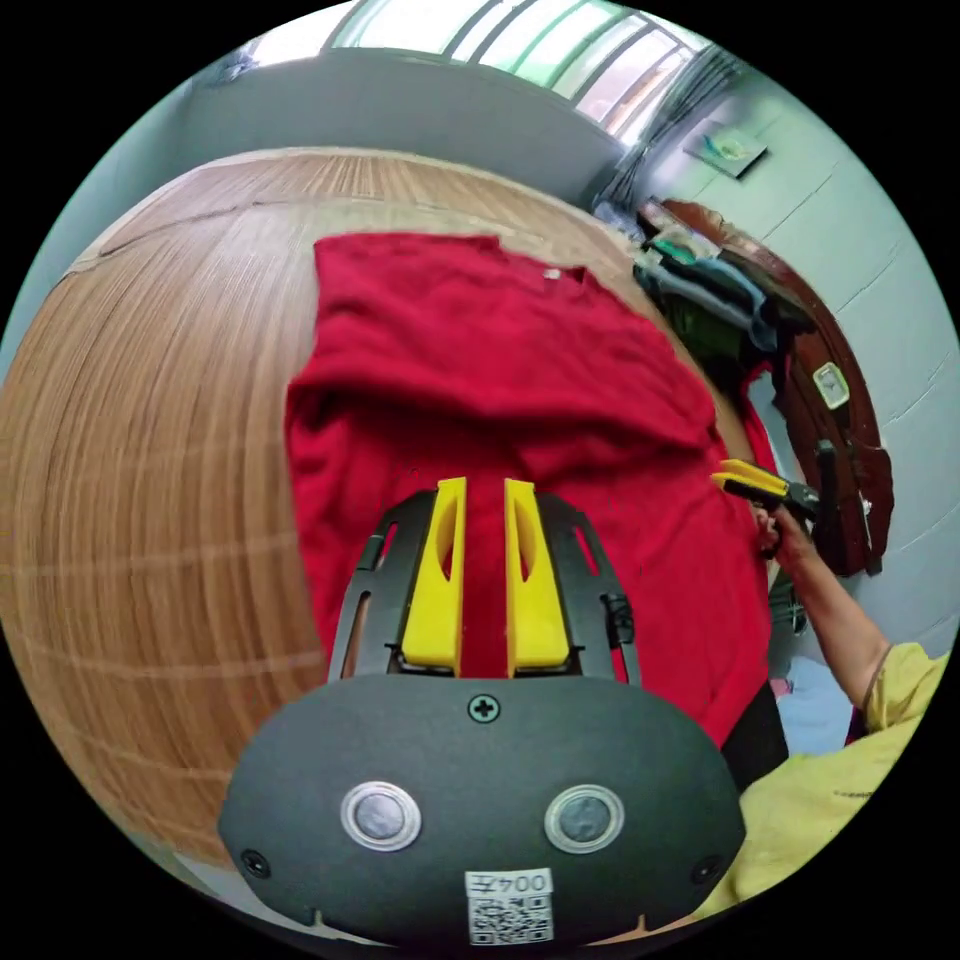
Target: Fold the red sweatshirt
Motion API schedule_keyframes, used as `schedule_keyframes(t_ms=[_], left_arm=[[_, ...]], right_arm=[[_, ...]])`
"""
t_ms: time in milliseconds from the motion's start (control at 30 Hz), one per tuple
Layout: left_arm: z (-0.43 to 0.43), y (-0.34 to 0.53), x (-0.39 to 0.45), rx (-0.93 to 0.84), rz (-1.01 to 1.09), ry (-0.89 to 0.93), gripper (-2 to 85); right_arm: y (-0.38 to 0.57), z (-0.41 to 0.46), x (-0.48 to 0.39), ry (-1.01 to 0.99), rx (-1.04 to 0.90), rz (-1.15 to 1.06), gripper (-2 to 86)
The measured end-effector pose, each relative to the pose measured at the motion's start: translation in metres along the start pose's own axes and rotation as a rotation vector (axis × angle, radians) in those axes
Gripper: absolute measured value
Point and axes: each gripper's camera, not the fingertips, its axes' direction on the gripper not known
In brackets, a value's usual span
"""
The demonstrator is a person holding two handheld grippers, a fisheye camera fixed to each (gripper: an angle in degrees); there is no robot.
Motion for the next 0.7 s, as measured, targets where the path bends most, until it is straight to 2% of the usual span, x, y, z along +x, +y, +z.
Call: schedule_keyframes(t_ms=[100, 233, 367, 467, 567, 700], left_arm=[[-0.042, 0.077, -0.017, 0.015, -0.046, -0.003, 5.3], [-0.101, 0.185, -0.032, 0.062, -0.145, -0.015, 6.4], [-0.138, 0.3, -0.065, 0.204, -0.328, 0.169, 8.0], [-0.136, 0.36, -0.088, 0.277, -0.422, 0.31, 9.7], [-0.125, 0.389, -0.105, 0.315, -0.48, 0.417, 11.4], [-0.11, 0.394, -0.118, 0.284, -0.508, 0.422, 12.7]], right_arm=[[0.054, -0.022, 0.012, -0.061, -0.017, 0.025, 15.2], [0.139, -0.068, 0.036, -0.259, 0.07, 0.141, 13.8], [0.22, -0.095, 0.076, -0.448, 0.163, 0.295, 12.7], [0.265, -0.086, 0.109, -0.583, 0.178, 0.419, 12.5], [0.29, -0.066, 0.133, -0.679, 0.168, 0.503, 13.1], [0.302, -0.048, 0.15, -0.723, 0.192, 0.552, 13.1]])
